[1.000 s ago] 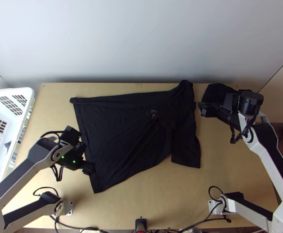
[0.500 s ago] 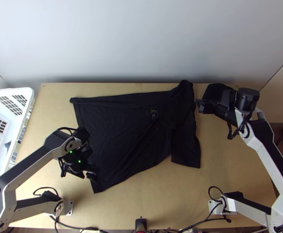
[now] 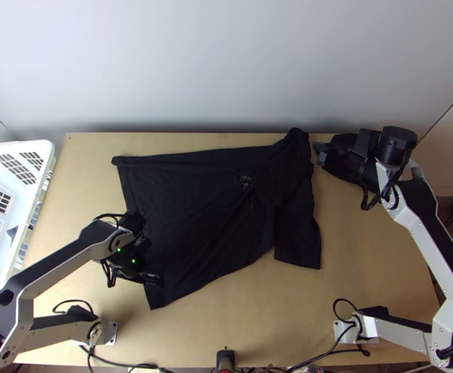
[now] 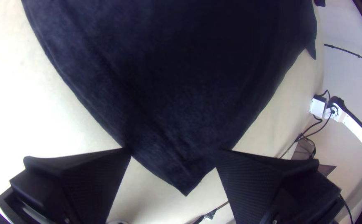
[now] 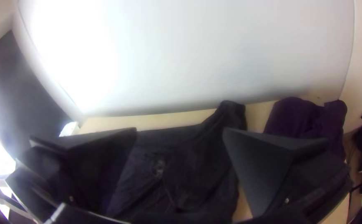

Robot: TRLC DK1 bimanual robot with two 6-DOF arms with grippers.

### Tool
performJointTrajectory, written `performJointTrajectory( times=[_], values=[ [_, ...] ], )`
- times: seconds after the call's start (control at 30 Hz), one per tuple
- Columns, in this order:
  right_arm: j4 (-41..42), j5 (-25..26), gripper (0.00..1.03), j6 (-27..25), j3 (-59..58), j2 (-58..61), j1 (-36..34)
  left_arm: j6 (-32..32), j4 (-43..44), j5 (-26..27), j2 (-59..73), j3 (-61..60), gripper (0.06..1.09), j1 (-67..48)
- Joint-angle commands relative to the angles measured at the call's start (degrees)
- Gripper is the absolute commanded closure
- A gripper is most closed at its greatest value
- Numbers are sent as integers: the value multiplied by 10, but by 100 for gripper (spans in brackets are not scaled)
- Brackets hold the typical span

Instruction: Fold the t-shirt

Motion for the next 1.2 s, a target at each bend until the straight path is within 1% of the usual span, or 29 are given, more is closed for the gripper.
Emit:
performJointTrajectory(
  times=[0.0,0.13,0.3,0.33,0.37,0.4,0.43,0.47,0.5,0.6,0.67,0.73,0.83,0.9,1.0,1.17],
  values=[
    [2,0,7,14,32,20,3,-37,73,-23,-27,-46,13,2],
    [2,0,7,14,45,33,2,-50,89,-21,-40,-44,22,-2],
    [2,0,7,14,56,45,3,-80,118,-11,-38,-61,22,-42],
    [2,0,7,14,57,47,3,-87,126,-11,-38,-66,28,-52],
    [2,0,6,14,57,49,3,-101,140,-11,-39,-70,41,-59],
    [2,0,7,14,57,51,3,-113,153,-11,-39,-75,61,-62],
    [2,0,6,12,57,52,3,-119,163,-11,-44,-77,85,-62],
    [2,0,7,10,57,54,3,-134,183,-11,-54,-83,104,-62],
    [2,0,7,7,56,55,4,-137,185,-8,-62,-85,104,-61],
    [2,0,7,3,57,58,4,-137,170,27,-78,-72,105,-35],
    [2,1,6,-1,59,59,4,-122,165,29,-88,-60,105,-14],
    [2,1,7,-1,62,59,3,-74,135,29,-94,-36,105,13],
    [2,1,7,-4,59,59,2,-2,99,29,-89,2,105,84],
    [3,0,7,-5,57,61,0,70,85,29,-62,32,105,164],
    [10,0,7,-4,57,66,-1,159,65,29,30,98,105,265],
    [20,0,7,-2,58,70,10,248,22,29,182,214,105,353]
  ],
)
